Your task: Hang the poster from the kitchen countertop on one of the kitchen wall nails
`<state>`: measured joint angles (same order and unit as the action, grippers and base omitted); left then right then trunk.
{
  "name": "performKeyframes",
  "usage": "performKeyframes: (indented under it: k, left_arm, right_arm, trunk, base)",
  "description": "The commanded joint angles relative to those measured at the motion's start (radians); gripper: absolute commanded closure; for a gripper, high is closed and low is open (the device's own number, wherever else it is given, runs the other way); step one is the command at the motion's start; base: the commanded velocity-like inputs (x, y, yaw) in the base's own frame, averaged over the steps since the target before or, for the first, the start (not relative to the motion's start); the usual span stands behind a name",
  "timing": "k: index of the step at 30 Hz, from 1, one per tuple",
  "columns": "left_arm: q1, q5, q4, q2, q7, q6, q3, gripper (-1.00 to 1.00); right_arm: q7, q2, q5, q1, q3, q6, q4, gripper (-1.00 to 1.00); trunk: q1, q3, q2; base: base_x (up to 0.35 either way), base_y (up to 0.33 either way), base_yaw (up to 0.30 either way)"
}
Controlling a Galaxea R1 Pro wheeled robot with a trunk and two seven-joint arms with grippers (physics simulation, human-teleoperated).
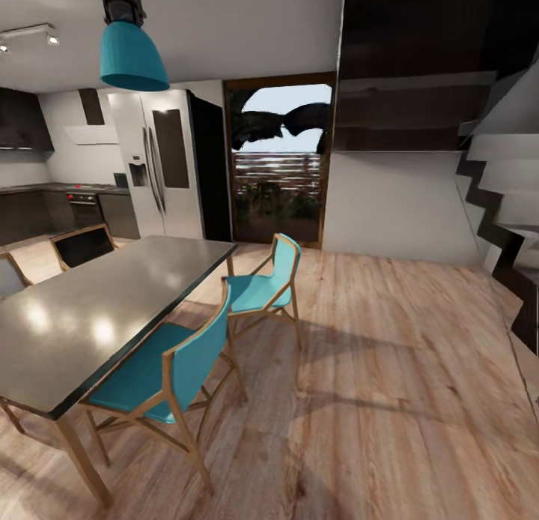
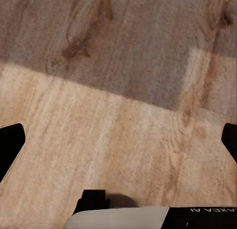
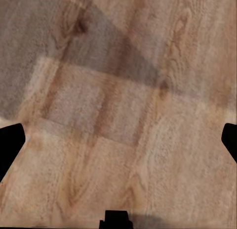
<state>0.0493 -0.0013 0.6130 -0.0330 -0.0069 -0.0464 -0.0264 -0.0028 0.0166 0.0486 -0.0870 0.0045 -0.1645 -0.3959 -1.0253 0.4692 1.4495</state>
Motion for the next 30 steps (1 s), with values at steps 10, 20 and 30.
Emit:
performKeyframes:
  k: [10, 20, 30]
  left_arm:
    - [0.000, 0.000, 0.001, -0.001, -0.001, -0.004, -0.003, -1.00]
    - [0.000, 0.000, 0.001, -0.001, -0.001, -0.004, -0.004, -1.00]
    - [0.000, 0.001, 0.001, -0.001, -0.001, -0.005, -0.004, -1.00]
  right_arm:
    - [-0.002, -0.002, 0.006, 0.000, 0.001, -0.003, 0.000, -1.00]
    - [0.001, 0.000, 0.006, 0.000, 0.002, -0.002, 0.001, -1.00]
    - [0.001, -0.001, 0.006, 0.000, 0.003, -0.006, 0.001, -1.00]
  trunk:
    - [0.000, 0.001, 0.001]
    - [0.000, 0.001, 0.001]
    - [0.000, 0.001, 0.001]
  base:
    - [-0.037, 0.078, 0.290]
    - [-0.002, 0.230, 0.187]
    - [-0.058, 0.290, 0.251]
